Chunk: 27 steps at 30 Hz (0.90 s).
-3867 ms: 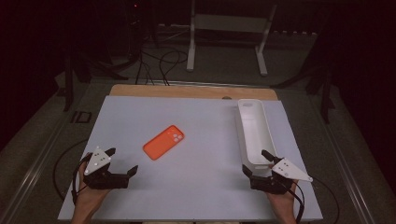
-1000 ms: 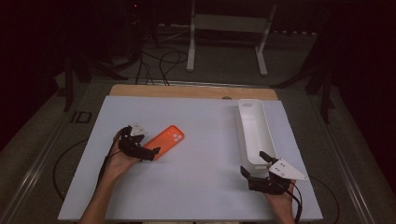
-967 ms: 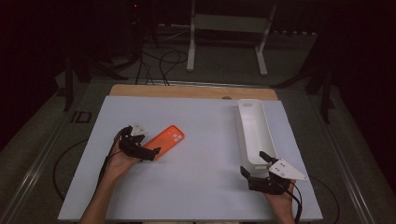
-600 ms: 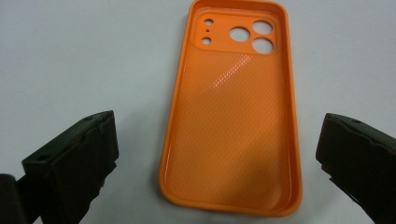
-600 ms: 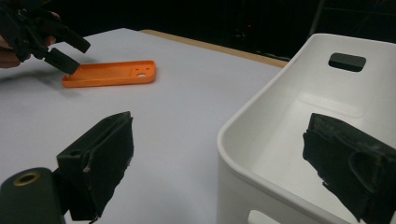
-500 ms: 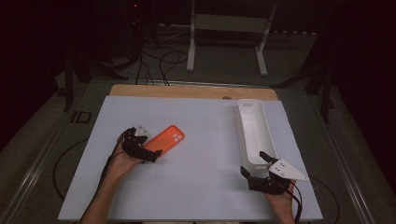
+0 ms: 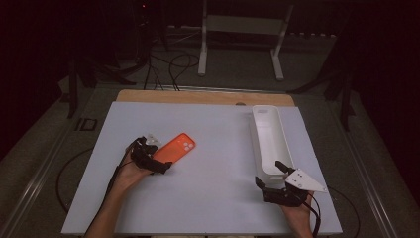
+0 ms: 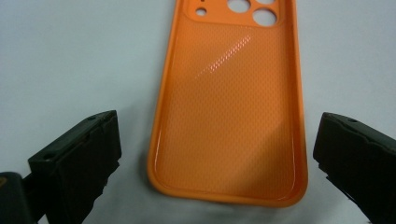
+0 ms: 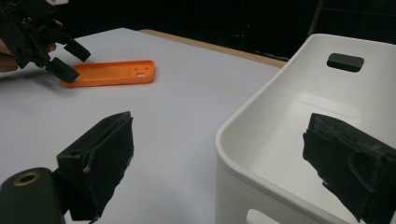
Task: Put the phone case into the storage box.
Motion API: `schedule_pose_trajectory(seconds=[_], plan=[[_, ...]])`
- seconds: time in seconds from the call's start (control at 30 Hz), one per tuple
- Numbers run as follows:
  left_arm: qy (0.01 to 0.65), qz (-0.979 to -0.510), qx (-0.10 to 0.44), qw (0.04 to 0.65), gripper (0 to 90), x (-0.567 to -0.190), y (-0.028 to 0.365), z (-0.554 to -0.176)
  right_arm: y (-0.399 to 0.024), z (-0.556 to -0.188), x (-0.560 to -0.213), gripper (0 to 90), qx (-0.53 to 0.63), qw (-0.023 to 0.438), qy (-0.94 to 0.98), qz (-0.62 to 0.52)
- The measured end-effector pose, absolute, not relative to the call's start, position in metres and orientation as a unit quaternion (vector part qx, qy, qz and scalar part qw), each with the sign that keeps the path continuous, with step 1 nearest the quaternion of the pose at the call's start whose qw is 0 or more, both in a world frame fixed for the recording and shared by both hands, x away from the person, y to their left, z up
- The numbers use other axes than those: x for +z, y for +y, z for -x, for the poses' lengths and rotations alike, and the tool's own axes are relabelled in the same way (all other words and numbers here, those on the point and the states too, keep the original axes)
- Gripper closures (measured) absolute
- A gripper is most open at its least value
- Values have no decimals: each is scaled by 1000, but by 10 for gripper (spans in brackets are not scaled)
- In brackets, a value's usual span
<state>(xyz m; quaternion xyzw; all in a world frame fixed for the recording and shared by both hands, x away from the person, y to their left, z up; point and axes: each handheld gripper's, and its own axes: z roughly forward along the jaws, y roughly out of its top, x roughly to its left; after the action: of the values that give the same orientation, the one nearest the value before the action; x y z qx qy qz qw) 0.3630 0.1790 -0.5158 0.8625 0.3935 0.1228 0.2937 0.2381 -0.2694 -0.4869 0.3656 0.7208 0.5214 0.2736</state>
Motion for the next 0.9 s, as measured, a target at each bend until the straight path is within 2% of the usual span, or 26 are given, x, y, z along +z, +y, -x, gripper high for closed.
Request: schedule_pose_trajectory(seconds=[0.17, 0.47, 0.9], plan=[[392, -867, 109, 286, 28, -519, 178, -364, -270, -238, -487, 88, 522, 274, 721, -366], [392, -871, 113, 274, 74, -519, 178, -365, -270, -238, -487, 88, 522, 274, 720, -367], [390, -879, 106, 253, 71, -518, 174, -369, -268, -238, -487, 88, 520, 273, 722, -365]])
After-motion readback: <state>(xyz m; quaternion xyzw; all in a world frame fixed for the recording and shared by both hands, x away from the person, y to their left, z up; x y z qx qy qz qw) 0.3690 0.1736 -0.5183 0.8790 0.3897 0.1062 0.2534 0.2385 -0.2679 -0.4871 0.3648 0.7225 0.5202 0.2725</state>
